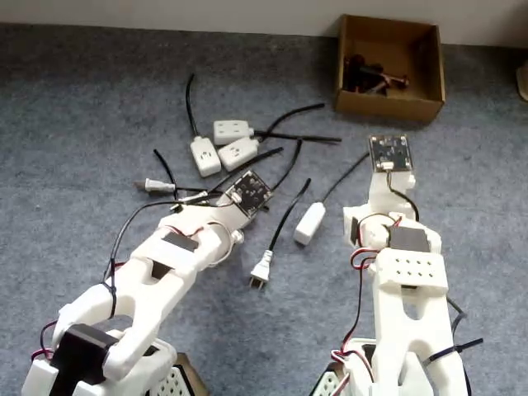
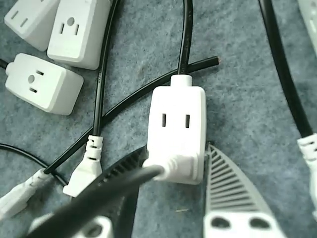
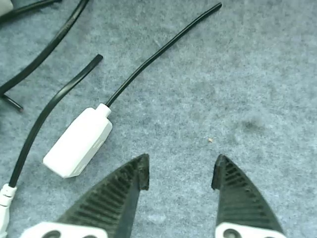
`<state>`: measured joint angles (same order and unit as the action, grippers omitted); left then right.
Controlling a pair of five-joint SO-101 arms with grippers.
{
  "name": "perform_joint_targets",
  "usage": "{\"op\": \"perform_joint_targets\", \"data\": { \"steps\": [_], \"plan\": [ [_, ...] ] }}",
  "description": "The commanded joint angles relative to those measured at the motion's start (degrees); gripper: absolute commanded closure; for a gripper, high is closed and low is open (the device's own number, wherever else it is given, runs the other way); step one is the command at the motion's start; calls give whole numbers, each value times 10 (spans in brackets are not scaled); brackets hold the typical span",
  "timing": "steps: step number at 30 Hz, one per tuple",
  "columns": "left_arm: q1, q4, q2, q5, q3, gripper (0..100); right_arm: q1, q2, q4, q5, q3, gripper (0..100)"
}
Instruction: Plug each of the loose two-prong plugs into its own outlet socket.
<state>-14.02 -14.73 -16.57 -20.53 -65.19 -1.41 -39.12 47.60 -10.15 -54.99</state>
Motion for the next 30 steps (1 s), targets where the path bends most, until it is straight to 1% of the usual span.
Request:
{"op": "perform_joint_targets", "data": {
  "steps": [1,2,6,11,14,25,30],
  "plan": [
    [11,6,-7,49,27,994,-3,-8,-13,-8,5,796],
    [11,6,-7,62,27,994,-3,-8,-13,-8,5,796],
    [23,3,-8,65,41,994,-3,-8,-13,-8,5,796],
    [68,-76,-8,69,97,994,-3,-8,-13,-8,5,796],
    [82,-116,-8,95,125,994,-3,-8,-13,-8,5,796],
    [134,-200,-8,99,200,994,-3,-8,-13,-8,5,796],
    [182,-216,-8,100,229,994,-3,-8,-13,-8,5,796]
  ]
}}
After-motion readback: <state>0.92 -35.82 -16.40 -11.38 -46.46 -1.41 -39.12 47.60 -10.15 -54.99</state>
